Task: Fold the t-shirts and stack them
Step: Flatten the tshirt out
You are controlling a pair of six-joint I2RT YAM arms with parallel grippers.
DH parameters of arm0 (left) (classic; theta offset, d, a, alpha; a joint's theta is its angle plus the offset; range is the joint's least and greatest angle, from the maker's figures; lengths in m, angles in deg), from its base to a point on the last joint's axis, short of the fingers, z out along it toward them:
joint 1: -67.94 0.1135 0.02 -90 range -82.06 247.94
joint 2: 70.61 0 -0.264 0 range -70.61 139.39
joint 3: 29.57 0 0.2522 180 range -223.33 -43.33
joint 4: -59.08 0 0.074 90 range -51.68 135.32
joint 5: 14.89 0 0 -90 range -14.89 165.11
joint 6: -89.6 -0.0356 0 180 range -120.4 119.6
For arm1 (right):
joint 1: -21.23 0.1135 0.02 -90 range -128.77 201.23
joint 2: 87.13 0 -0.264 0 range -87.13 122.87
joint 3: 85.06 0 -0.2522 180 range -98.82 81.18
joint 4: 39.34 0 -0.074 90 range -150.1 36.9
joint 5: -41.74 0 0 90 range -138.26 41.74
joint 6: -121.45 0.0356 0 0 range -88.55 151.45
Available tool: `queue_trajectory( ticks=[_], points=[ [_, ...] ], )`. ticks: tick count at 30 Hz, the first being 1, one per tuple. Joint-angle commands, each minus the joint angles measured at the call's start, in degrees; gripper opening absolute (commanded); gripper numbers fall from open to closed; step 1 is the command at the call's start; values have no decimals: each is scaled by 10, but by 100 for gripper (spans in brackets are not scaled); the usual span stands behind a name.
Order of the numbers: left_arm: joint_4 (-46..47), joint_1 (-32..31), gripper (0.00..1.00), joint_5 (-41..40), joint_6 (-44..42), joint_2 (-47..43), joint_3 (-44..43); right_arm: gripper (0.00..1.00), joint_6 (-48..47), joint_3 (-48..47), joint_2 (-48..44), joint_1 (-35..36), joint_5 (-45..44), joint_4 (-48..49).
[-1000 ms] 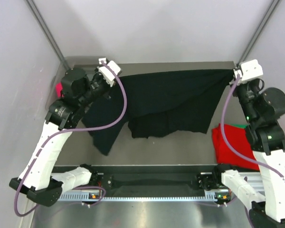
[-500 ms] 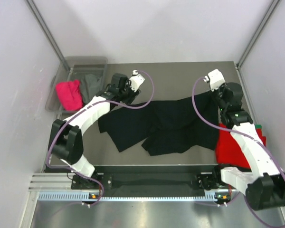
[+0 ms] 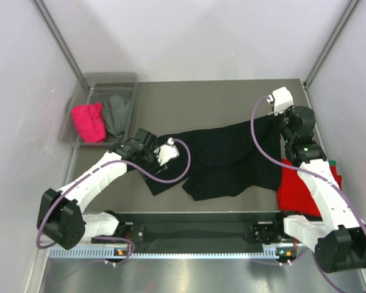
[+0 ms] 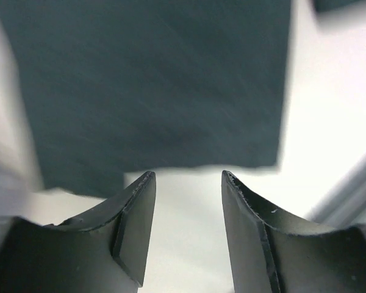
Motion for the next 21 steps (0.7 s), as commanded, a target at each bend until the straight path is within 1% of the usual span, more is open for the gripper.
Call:
queue_trajectory(
  ticks=[1,3,11,17,20,21],
  points=[
    [-86,0,53,15,-36,7,19,0,29,-1,4,-6,15,35],
    [-84,1,54,17,-31,17,25,0,36,-5,10,-6,19,32],
    [-67,-11,56,71,0,82,29,0,32,-2,3,-6,22,23],
    [-59,-64,57,74,31,103,46,0,27,7,1,-5,20,24],
    [-37,-69,57,68,42,111,59,0,30,9,3,-6,22,27],
    [-31,-69,57,55,44,114,64,0,31,8,3,-6,22,26]
  ],
)
